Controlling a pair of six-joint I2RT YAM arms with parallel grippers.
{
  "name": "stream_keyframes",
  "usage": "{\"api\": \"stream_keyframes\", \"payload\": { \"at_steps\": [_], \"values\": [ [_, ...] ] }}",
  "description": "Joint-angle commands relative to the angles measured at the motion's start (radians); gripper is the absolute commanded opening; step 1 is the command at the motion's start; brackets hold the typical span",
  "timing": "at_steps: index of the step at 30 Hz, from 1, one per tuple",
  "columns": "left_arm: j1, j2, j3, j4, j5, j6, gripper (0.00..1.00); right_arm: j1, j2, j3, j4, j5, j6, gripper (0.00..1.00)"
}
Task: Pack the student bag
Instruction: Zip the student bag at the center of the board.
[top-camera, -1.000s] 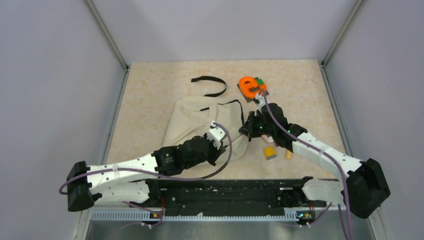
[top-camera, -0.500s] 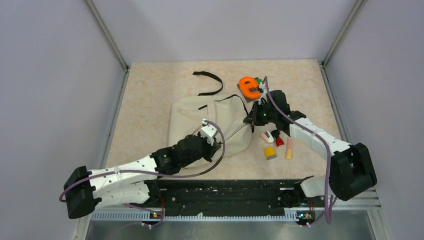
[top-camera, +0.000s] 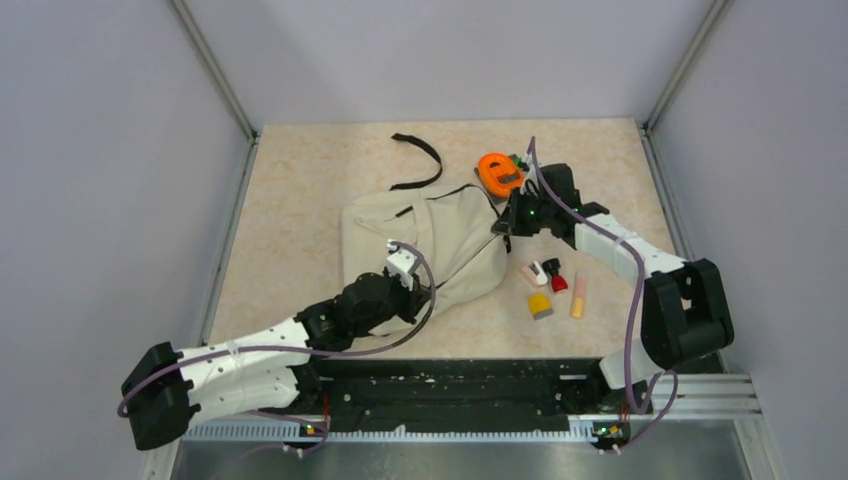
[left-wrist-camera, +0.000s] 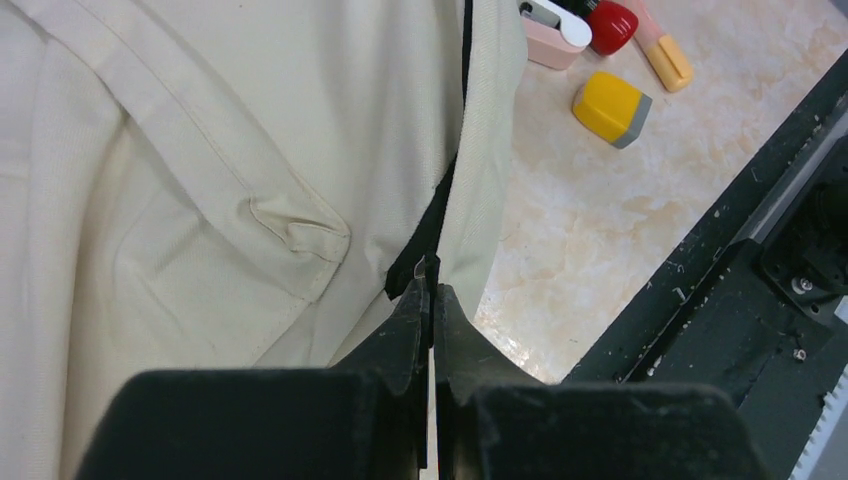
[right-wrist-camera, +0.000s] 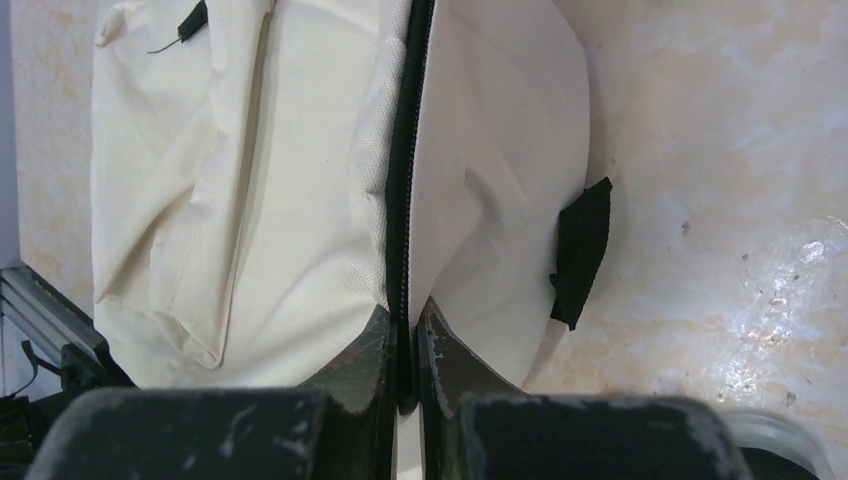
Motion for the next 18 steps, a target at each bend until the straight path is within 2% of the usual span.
{"api": "stream_keyframes", "payload": {
  "at_steps": [1,8,13,14,15,16,18],
  "values": [
    [0.001,-0.076,-0.074,-0.146,-0.007,-0.064,0.00,-0.086,0.024,0.127,0.185,0.278,-0.087,0.00],
    [0.013,-0.076,-0.096,-0.130,-0.039,-0.114,0.00,-0.086,0.034,0.134,0.196,0.281,-0.089,0.00],
    [0.013,-0.047,-0.042,-0.124,0.026,-0.145,0.00,-0.085,0.012,0.146,0.135,0.206,-0.079,0.00],
    [0.013,-0.056,-0.016,-0.120,0.054,-0.151,0.07,-0.085,0.005,0.155,0.105,0.177,-0.074,0.02],
    [0.013,-0.068,0.010,-0.112,0.083,-0.153,0.19,-0.085,-0.008,0.158,0.081,0.149,-0.070,0.15],
    [0.013,-0.077,0.040,-0.110,0.100,-0.154,0.36,-0.085,-0.023,0.156,0.051,0.130,-0.063,0.30],
    [0.013,-0.085,0.106,-0.142,0.098,-0.153,0.64,-0.085,-0.068,0.136,0.018,0.119,-0.054,0.61]
  ]
}}
